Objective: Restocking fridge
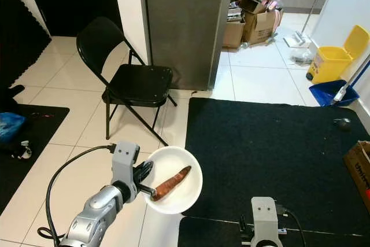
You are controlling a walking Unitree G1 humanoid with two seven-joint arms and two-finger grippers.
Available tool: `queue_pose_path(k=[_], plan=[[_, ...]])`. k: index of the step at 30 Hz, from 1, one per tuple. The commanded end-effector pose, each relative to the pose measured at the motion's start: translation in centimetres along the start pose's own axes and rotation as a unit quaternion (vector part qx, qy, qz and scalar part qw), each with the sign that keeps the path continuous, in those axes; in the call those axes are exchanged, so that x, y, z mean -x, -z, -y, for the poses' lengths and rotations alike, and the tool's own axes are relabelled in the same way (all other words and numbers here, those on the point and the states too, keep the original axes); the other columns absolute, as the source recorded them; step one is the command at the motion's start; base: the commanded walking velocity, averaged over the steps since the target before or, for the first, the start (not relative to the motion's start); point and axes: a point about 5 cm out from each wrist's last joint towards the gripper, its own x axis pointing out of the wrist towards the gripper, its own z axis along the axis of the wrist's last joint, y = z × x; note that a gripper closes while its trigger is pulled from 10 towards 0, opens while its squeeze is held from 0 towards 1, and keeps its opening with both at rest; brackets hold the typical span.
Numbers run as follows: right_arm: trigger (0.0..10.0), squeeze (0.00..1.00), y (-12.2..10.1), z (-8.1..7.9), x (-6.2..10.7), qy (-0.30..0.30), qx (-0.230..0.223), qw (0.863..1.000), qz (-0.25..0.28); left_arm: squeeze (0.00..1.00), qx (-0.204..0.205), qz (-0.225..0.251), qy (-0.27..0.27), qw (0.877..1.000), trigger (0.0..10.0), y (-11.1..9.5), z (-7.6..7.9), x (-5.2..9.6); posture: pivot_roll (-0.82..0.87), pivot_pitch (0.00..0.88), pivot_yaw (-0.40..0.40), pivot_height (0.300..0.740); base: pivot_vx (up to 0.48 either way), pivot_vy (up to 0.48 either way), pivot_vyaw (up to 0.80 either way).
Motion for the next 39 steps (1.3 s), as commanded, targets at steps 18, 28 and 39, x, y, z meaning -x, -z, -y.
queue_pose_path(k=[18,28,39], plan=[[10.0,0.03,1.0,-0.4,0.5,-0.007,0.0,1.0,-0.016,0.0,-0.074,0.012,0.054,0.996,10.0,0.9,2.8,0.8,-0.09,0.134,0.0,0.717,0.0,0.0,0.0],[10.0,0.03,1.0,-0.3,0.4,-0.004,-0.002,1.0,-0.017,0.0,-0.077,0.011,0.049,0.996,10.0,0.9,2.6,0.6,-0.1,0.129,-0.001,0.717,0.0,0.0,0.0],[10.0,0.02,1.1,-0.3,0.5,-0.005,-0.004,1.0,-0.02,0.0,-0.08,0.007,0.04,0.996,10.0,1.0,2.2,0.5,-0.09,0.129,0.0,0.717,0.0,0.0,-0.54]])
